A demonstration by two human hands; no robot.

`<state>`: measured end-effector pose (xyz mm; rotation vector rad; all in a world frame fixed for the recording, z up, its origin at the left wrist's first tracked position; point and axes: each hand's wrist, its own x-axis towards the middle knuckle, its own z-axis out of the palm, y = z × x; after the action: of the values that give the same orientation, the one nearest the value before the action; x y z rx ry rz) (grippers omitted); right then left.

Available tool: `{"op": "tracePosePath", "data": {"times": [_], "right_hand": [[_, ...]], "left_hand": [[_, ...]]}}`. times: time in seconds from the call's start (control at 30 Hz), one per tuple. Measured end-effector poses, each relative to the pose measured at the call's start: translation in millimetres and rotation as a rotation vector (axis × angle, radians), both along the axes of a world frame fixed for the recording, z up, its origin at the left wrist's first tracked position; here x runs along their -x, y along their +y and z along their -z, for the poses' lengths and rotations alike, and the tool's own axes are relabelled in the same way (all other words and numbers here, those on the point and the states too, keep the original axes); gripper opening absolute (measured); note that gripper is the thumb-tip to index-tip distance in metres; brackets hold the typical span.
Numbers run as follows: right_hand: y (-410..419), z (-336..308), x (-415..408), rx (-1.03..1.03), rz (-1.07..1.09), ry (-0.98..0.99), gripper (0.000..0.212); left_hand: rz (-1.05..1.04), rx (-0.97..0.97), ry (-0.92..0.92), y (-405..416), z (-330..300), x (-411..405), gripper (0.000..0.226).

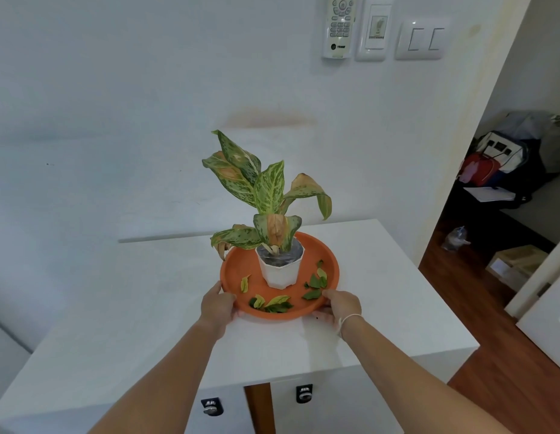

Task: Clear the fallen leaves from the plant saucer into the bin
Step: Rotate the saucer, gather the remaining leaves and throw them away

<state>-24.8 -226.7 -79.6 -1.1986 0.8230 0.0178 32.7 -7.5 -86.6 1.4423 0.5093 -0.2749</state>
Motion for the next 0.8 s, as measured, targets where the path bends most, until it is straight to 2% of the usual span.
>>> {"op": "tracePosePath", "data": {"times": [0.13,0.17,0.23,0.33,0.47,0.53,0.63,0.8], "right_hand": [[0,5,-3,0.028,0.005,-0.011,0.007],[1,6,-4,0.058,0.009,-0.012,0.012],[1,6,-5,0.199,0.02,0.006,0.035],[-1,-2,-3,0.479,-0.027,-0.037,0.057],[-7,-13,-13,0.893,-0.329,-0.146,0.08],[-11,-16,-22,1.08,-0.603,-0.041,0.097],[-15,-21,-34,1.374,-0.916,0.13,0.107],[-18,-20,-47,1.493,-1.067,0.225,0.113]], "left_hand": [[0.011,-0.066,-0.002,0,-2,2,0.064],[0.023,-0.114,-0.016,-1,-4,3,0.062],[0.086,-0.312,-0.102,-3,-7,7,0.053],[0.216,-0.752,-0.242,-4,-10,10,0.051],[0.497,-1.164,-0.371,-7,-15,6,0.074],[0.687,-1.314,-0.36,-12,-16,3,0.089],[0.874,-1.404,-0.256,-20,-18,0,0.107],[0.937,-1.464,-0.168,-31,-20,-5,0.123]]}}
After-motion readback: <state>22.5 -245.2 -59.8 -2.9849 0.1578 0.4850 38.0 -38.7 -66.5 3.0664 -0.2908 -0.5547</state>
